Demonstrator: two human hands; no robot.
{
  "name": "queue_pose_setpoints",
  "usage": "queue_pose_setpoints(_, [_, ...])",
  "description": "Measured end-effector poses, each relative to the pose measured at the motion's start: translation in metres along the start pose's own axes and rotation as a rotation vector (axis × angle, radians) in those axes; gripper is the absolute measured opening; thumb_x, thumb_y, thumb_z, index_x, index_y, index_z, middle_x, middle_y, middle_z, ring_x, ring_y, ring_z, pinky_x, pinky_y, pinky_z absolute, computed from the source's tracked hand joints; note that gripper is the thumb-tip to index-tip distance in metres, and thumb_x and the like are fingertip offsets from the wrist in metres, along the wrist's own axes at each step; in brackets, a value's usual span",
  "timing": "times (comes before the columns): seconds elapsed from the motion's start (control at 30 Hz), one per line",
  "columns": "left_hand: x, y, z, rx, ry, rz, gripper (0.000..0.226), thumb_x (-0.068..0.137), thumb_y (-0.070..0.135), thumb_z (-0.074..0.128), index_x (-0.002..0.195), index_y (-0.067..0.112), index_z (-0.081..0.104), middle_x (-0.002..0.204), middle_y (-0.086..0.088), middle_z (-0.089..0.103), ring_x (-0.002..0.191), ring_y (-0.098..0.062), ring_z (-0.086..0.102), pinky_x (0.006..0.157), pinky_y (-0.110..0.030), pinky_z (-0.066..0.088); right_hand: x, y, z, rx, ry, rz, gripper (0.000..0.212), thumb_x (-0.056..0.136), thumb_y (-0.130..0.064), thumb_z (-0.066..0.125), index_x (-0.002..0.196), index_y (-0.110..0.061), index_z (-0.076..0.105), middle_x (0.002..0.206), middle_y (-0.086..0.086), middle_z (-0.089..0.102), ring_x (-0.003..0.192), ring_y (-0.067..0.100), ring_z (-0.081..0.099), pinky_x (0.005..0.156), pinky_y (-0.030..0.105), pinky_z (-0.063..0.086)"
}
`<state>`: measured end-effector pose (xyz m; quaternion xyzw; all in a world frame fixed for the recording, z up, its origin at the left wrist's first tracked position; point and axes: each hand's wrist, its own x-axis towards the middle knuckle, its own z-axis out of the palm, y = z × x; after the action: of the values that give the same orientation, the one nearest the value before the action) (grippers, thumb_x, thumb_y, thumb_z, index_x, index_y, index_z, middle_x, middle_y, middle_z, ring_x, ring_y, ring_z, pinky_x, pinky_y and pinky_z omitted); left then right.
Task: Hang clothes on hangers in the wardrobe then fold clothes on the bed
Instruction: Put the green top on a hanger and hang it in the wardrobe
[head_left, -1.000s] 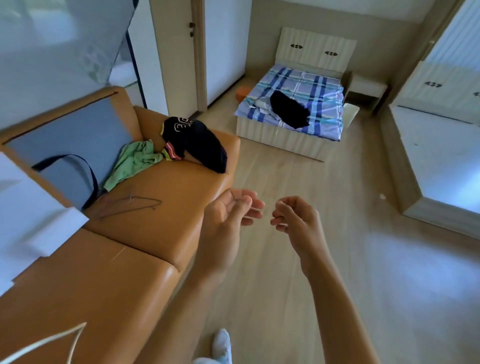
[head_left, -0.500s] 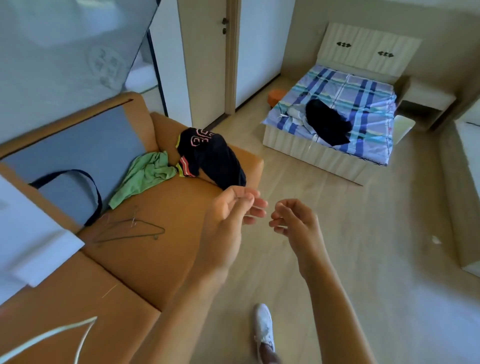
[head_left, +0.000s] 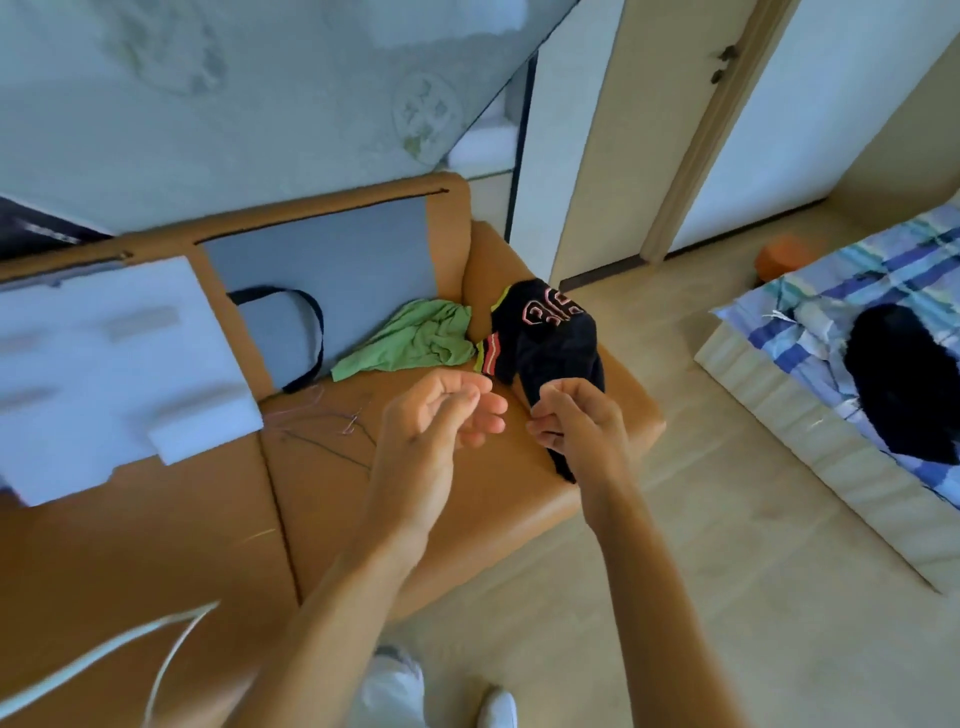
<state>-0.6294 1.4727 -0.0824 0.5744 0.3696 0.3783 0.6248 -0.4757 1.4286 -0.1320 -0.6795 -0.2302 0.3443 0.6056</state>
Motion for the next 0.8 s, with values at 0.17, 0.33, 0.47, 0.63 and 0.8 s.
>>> queue_pose_setpoints(0.17, [0.063, -0.014, -0.011, -0.015, 0.118, -0.032, 0.019, 0.102, 0.012, 0.048, 0.1, 0.009, 0.068, 0.092, -0.007, 0.076, 0.087, -0.026, 0.073, 0.08, -0.035, 0.057, 0.063, 0.01, 0.039, -0.052, -0.152, 0.046, 0.019, 0.098, -0.018, 0.057, 0.097, 0.0, 0.063, 0.077, 0.004, 0.064, 0.067, 0.011, 0.062, 0.069, 0.029, 0.049])
queue_pose_setpoints(0.33, [0.139, -0.036, -0.033, -0.047, 0.203, -0.063, 0.019, 0.102, 0.011, 0.05, 0.099, 0.008, 0.068, 0.091, -0.008, 0.076, 0.086, -0.027, 0.072, 0.081, -0.04, 0.057, 0.134, 0.02, 0.077, -0.118, -0.243, 0.098, 0.02, 0.099, -0.019, 0.056, 0.099, 0.0, 0.062, 0.079, 0.004, 0.064, 0.07, 0.014, 0.062, 0.069, 0.027, 0.049])
queue_pose_setpoints(0.47, [0.185, -0.059, -0.045, -0.058, 0.277, -0.106, 0.017, 0.1, 0.016, 0.053, 0.099, 0.006, 0.068, 0.09, -0.01, 0.076, 0.084, -0.027, 0.073, 0.079, -0.039, 0.057, 0.184, 0.036, 0.096, -0.154, -0.27, 0.15, 0.018, 0.099, -0.019, 0.056, 0.098, -0.002, 0.063, 0.078, 0.003, 0.064, 0.069, 0.012, 0.062, 0.068, 0.027, 0.049])
queue_pose_setpoints(0.63, [0.234, -0.085, -0.052, -0.056, 0.38, -0.137, 0.024, 0.088, 0.025, 0.052, 0.095, 0.009, 0.068, 0.086, -0.007, 0.075, 0.08, -0.025, 0.072, 0.075, -0.035, 0.055, 0.251, 0.064, 0.115, -0.21, -0.343, 0.241, 0.015, 0.099, -0.019, 0.056, 0.091, -0.008, 0.063, 0.077, 0.005, 0.063, 0.071, 0.017, 0.061, 0.069, 0.03, 0.048])
queue_pose_setpoints(0.8, [0.294, -0.12, -0.053, -0.017, 0.475, -0.17, 0.018, 0.1, 0.012, 0.05, 0.099, 0.009, 0.068, 0.086, -0.003, 0.075, 0.08, -0.019, 0.072, 0.078, -0.036, 0.056, 0.34, 0.102, 0.141, -0.314, -0.447, 0.28, 0.011, 0.098, -0.017, 0.057, 0.091, -0.009, 0.063, 0.077, 0.005, 0.063, 0.069, 0.017, 0.063, 0.067, 0.03, 0.048])
